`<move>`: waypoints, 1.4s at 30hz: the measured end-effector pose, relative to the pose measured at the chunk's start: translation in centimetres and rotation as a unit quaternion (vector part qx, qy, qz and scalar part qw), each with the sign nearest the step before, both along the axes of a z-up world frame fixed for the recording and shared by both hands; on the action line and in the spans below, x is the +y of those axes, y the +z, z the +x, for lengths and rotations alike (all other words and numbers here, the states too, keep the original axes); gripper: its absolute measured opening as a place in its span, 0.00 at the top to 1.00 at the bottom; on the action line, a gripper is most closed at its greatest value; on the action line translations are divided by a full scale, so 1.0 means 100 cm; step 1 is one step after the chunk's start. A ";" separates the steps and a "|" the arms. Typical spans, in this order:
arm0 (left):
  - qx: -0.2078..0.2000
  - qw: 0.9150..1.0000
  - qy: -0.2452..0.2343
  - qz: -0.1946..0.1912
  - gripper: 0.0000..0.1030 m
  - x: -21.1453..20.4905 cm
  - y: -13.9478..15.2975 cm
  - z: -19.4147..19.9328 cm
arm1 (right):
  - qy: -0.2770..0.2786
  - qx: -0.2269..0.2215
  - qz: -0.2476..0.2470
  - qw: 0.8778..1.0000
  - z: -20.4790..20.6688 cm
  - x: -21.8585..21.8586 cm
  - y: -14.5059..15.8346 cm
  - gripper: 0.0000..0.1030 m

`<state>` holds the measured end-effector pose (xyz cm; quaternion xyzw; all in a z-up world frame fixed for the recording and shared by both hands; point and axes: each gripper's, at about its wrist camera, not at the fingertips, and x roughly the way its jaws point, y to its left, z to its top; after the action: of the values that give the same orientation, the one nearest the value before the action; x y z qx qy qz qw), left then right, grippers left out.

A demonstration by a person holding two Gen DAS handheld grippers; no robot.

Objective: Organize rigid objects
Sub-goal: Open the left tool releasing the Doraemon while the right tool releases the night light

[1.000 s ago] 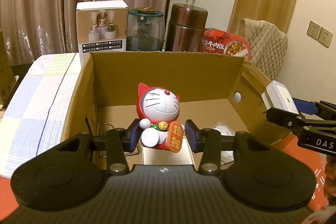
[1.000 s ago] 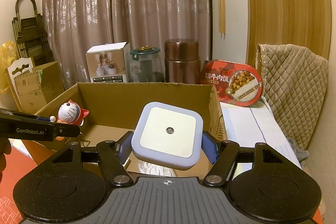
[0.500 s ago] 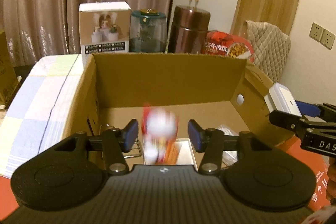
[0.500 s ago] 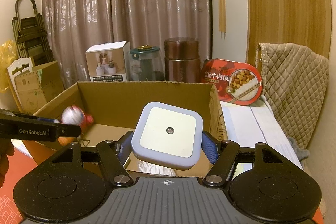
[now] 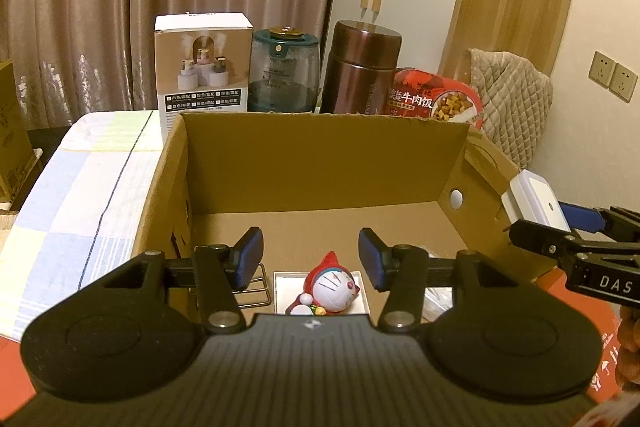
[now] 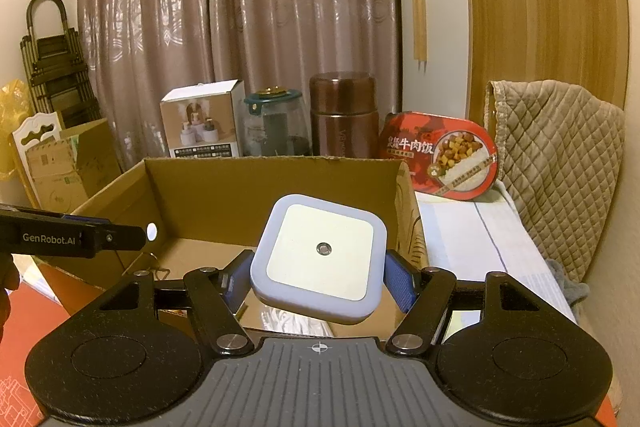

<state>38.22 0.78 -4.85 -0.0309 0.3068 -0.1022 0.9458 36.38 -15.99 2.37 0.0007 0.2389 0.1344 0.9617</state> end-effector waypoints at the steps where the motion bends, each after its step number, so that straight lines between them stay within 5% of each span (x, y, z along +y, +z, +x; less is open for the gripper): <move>1: 0.000 1.000 0.000 0.000 0.54 0.000 0.000 0.000 | 0.000 0.000 0.000 1.000 0.000 0.000 0.000 0.37; 34: 0.001 1.000 -0.006 0.001 0.54 -0.003 -0.002 -0.002 | 0.000 -0.001 -0.003 1.000 0.001 -0.003 -0.002 0.36; 42: 0.000 1.000 -0.005 0.000 0.54 -0.004 -0.001 -0.002 | -0.022 -0.019 0.015 0.999 -0.001 -0.013 0.001 0.27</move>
<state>37.99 0.41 -5.00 -0.0296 0.3070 -0.1071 0.9452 36.31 -17.32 2.46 0.0178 0.2187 0.1163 0.9687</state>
